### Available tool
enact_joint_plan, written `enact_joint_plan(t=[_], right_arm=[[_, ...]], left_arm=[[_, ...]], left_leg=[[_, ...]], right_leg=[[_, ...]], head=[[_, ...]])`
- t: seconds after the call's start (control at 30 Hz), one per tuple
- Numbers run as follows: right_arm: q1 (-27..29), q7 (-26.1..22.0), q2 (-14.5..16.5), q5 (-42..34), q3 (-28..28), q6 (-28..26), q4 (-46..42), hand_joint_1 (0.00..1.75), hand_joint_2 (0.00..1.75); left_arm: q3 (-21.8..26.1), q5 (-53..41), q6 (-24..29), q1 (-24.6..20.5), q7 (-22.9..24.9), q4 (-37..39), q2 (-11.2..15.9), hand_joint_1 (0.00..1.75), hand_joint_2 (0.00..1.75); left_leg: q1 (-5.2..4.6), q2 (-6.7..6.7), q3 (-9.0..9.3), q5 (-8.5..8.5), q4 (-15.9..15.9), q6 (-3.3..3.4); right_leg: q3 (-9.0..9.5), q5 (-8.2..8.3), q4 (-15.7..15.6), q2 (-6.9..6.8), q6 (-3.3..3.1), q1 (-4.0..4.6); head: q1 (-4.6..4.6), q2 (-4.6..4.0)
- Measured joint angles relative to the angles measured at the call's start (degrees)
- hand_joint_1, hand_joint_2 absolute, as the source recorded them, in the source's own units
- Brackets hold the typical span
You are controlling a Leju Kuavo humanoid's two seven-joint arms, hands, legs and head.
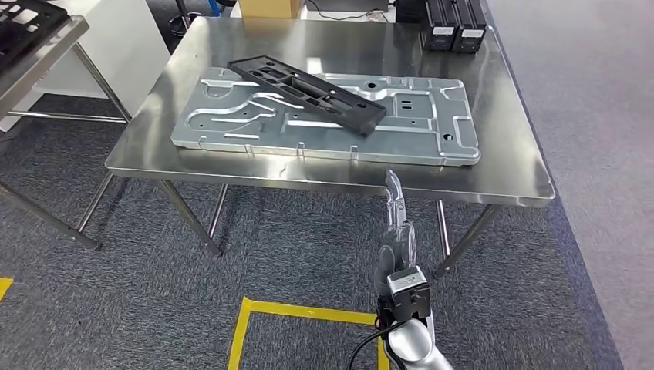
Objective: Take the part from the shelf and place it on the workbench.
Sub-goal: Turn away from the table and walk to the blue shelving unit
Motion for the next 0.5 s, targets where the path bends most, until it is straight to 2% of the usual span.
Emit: enact_joint_plan(t=[0.03, 0.07, 0.1, 0.13, 0.17, 0.2, 0.27, 0.3, 0.33, 0.37, 0.4, 0.43, 0.47, 0.5], right_arm=[[0.0, 0.0, 0.2, 0.0, 0.0, 0.0, 0.1, 0.00, 0.00], [0.0, 0.0, 0.3, 0.0, 0.0, 0.0, 0.3, 0.00, 0.00], [0.0, 0.2, 0.3, 0.0, -0.1, 0.1, 0.5, 0.00, 0.00], [0.1, 0.4, 0.3, 0.0, -0.3, 0.3, 0.6, 0.00, 0.00], [0.3, 0.7, 0.4, 0.0, -0.5, 0.6, 0.7, 0.00, 0.00], [0.4, 0.9, 0.4, -0.1, -0.8, 0.9, 0.8, 0.00, 0.00], [0.7, 1.2, 0.5, -0.2, -1.4, 1.5, 1.1, 0.00, 0.00], [0.8, 1.2, 0.5, -0.3, -1.6, 1.8, 1.3, 0.00, 0.00], [1.0, 1.2, 0.5, -0.4, -1.8, 2.0, 1.5, 0.00, 0.00], [1.1, 1.2, 0.5, -0.5, -2.0, 2.1, 1.8, 0.00, 0.00], [1.2, 1.2, 0.5, -0.6, -2.1, 2.1, 2.0, 0.00, 0.00], [1.2, 1.2, 0.5, -0.7, -2.3, 2.1, 2.2, 0.00, 0.00], [1.2, 1.2, 0.6, -0.7, -2.5, 2.1, 2.3, 0.00, 0.00], [1.1, 1.2, 0.8, -0.8, -2.7, 2.1, 2.4, 0.00, 0.00]], left_arm=[[0.0, 0.0, 0.0, 0.0, 0.0, 0.0, 0.1, 0.00, 0.00], [0.0, 0.0, 0.0, 0.0, 0.0, 0.0, 0.2, 0.00, 0.00], [0.0, -0.1, 0.0, 0.0, 0.0, 0.0, 0.2, 0.00, 0.00], [0.0, -0.2, 0.0, 0.0, 0.1, 0.0, 0.2, 0.00, 0.00], [0.0, -0.2, 0.0, 0.0, 0.2, 0.0, 0.2, 0.00, 0.00], [-0.1, -0.3, 0.0, 0.0, 0.2, 0.0, 0.3, 0.00, 0.00], [-0.1, -0.3, -0.1, 0.1, 0.2, 0.0, 0.3, 0.00, 0.00], [-0.1, -0.2, -0.1, 0.1, 0.2, 0.0, 0.3, 0.00, 0.00], [-0.1, -0.2, -0.1, 0.1, 0.2, 0.0, 0.3, 0.00, 0.00], [-0.1, -0.2, -0.1, 0.2, 0.1, 0.0, 0.3, 0.00, 0.00], [-0.1, -0.3, -0.1, 0.2, 0.1, 0.0, 0.3, 0.00, 0.00], [-0.1, -0.3, -0.1, 0.1, 0.1, 0.0, 0.4, 0.00, 0.00], [-0.1, -0.4, -0.2, 0.1, 0.2, 0.0, 0.4, 0.00, 0.00], [-0.1, -0.4, -0.2, 0.1, 0.2, 0.0, 0.5, 0.00, 0.00]], left_leg=[[-0.19, -0.34, 1.74, -0.78, -2.7, 0.41], [-0.39, -0.29, 2.31, -1.06, -4.0, 0.73], [-0.40, -0.04, 1.99, -0.56, -4.2, 1.07], [-0.34, 0.38, 1.62, 0.13, -4.5, 1.51], [-0.23, 0.82, 1.13, 0.90, -4.7, 2.01], [-0.08, 1.29, 0.47, 1.73, -4.9, 2.40], [-0.11, 2.13, -1.15, 3.10, -4.9, 2.79], [-0.12, 2.57, -2.06, 3.76, -4.8, 2.74], [-0.12, 3.06, -3.03, 4.41, -4.7, 2.65], [-0.10, 3.55, -4.07, 5.01, -4.4, 2.50], [-0.04, 4.00, -5.13, 5.50, -4.0, 2.30], [0.01, 4.40, -6.07, 5.88, -3.5, 2.05], [-0.03, 4.68, -6.93, 6.14, -2.8, 1.76], [-0.09, 4.96, -7.55, 6.35, -2.2, 1.44]], right_leg=[[-0.18, 0.58, -0.1, 0.14, 0.31, -0.03], [-0.29, 1.16, -0.2, 0.29, 0.68, -0.06], [-0.32, 1.74, -0.4, 0.47, 1.09, -0.10], [-0.56, 1.54, -0.3, 0.57, 1.42, -0.18], [-1.02, 0.20, 0.6, 0.53, 1.65, -0.22], [-1.71, -2.23, 2.6, 0.35, 1.85, -0.25], [-3.44, -8.44, 9.2, -0.16, 2.20, -0.44], [-4.01, -10.13, 12.7, -0.30, 2.47, -0.52], [-4.03, -10.31, 15.2, -0.39, 2.72, -0.63], [-3.24, -9.19, 16.1, -0.54, 2.95, -0.78], [-1.45, -7.46, 15.0, -0.82, 3.14, -0.96], [1.30, -6.15, 12.1, -1.41, 3.32, -1.16], [4.57, -6.11, 7.9, -2.27, 3.44, -1.18], [7.30, -6.88, 4.1, -2.95, 3.21, -1.09]], head=[[-0.02, 0.00], [-0.07, 0.01], [-0.09, 0.01], [-0.15, 0.00], [-0.06, 0.00], [0.06, 0.00], [0.27, 0.00], [0.26, 0.00], [0.26, -0.01], [0.26, -0.01], [0.26, -0.01], [0.26, -0.01], [0.27, -0.01], [0.23, -0.01]])
